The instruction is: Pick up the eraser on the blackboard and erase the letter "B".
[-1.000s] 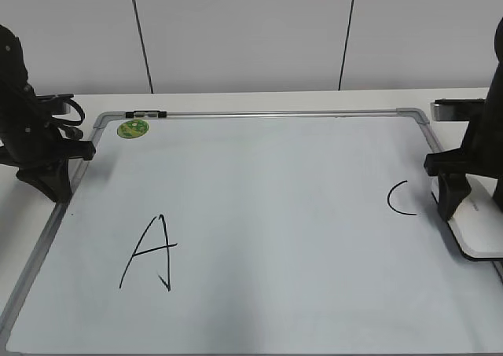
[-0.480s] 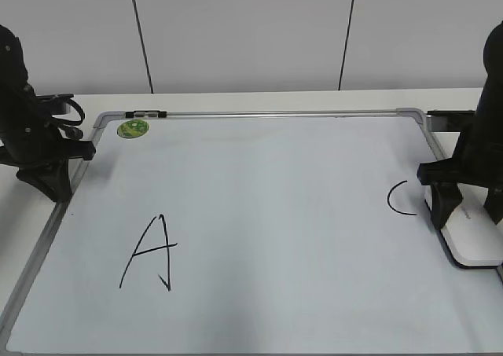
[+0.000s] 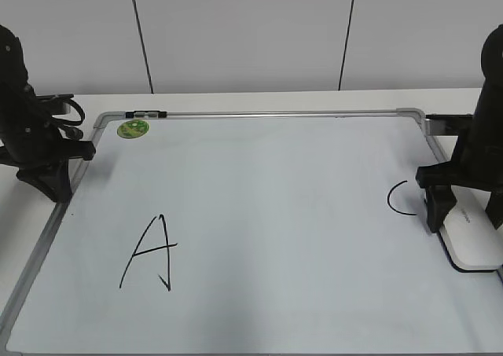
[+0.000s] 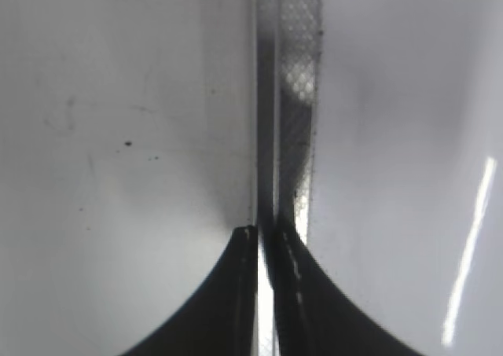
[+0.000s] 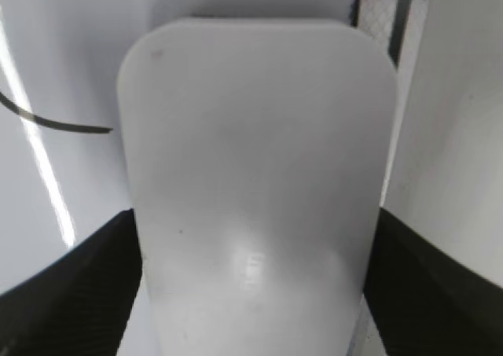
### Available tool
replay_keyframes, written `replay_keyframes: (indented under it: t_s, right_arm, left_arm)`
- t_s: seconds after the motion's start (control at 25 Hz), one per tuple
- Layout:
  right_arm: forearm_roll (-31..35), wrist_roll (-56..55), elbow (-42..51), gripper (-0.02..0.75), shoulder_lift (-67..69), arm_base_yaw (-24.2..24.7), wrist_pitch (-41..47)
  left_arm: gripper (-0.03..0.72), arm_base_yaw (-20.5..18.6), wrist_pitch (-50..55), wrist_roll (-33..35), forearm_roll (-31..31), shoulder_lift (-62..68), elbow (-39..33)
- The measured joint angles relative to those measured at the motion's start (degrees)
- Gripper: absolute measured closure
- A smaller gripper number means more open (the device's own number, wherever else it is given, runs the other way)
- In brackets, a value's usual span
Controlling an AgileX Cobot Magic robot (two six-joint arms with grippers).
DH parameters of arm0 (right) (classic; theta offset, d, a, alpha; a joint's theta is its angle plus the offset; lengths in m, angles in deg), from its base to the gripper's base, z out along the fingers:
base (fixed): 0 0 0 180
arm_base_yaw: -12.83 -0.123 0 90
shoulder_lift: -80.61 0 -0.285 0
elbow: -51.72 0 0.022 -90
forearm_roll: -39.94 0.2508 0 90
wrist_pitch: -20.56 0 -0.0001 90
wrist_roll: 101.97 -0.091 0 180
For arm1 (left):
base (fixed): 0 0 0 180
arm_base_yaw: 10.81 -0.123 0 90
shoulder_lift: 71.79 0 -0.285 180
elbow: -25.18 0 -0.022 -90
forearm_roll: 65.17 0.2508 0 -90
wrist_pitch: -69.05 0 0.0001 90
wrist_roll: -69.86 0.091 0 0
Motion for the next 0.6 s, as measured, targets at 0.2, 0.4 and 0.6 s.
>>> replay_keyframes:
  t_s: [0.2, 0.4, 0.6]
  right_arm:
    - [0.0, 0.0, 0.0, 0.092, 0.0, 0.0, 0.4]
    - [0.0, 0.0, 0.0, 0.092, -0.5, 0.0, 0.7]
    - [0.0, 0.0, -0.2, 0.097, -2.5, 0.0, 1.2]
  left_arm:
    - [0.654, 0.0, 0.0, 0.0, 0.0, 0.0, 0.0]
    - [0.647, 0.0, 0.0, 0.0, 0.0, 0.0, 0.0]
    - [0.623, 0.0, 0.1, 0.0, 0.1, -1.3, -0.3]
